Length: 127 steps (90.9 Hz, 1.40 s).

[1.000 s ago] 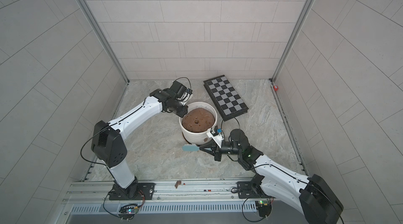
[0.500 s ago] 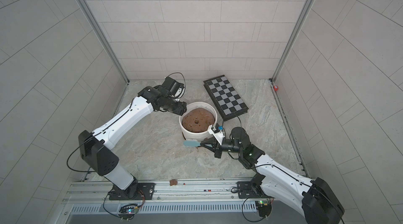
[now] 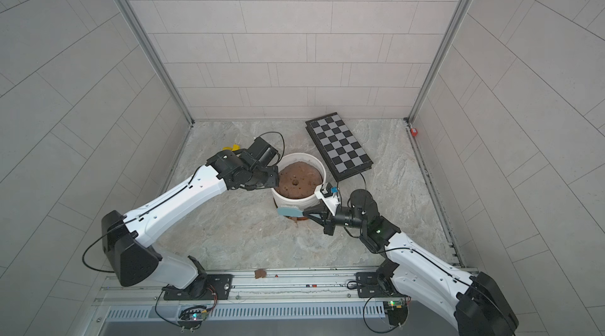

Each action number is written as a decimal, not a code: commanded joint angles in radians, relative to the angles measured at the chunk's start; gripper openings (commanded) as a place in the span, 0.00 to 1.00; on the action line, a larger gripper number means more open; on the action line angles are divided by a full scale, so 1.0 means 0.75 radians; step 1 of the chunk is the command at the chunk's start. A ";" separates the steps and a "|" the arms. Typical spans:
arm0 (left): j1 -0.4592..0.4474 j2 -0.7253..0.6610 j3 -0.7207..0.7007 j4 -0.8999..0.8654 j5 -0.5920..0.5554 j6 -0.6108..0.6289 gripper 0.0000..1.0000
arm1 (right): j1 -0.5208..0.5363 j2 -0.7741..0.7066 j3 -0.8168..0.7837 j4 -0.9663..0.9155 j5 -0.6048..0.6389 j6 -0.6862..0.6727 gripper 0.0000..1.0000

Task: Scrub the dried mud off the ceramic pot
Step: Rotate the pot on the tray.

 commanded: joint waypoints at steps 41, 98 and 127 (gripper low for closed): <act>-0.089 0.128 -0.064 0.015 -0.087 -0.221 0.29 | -0.008 -0.060 -0.030 0.052 -0.039 0.011 0.00; -0.045 0.207 0.041 -0.053 -0.222 -0.110 0.06 | 0.005 -0.059 -0.044 -0.012 0.072 -0.042 0.00; -0.019 0.250 0.091 -0.061 -0.234 -0.064 0.03 | 0.108 -0.035 -0.045 -0.067 0.254 -0.130 0.00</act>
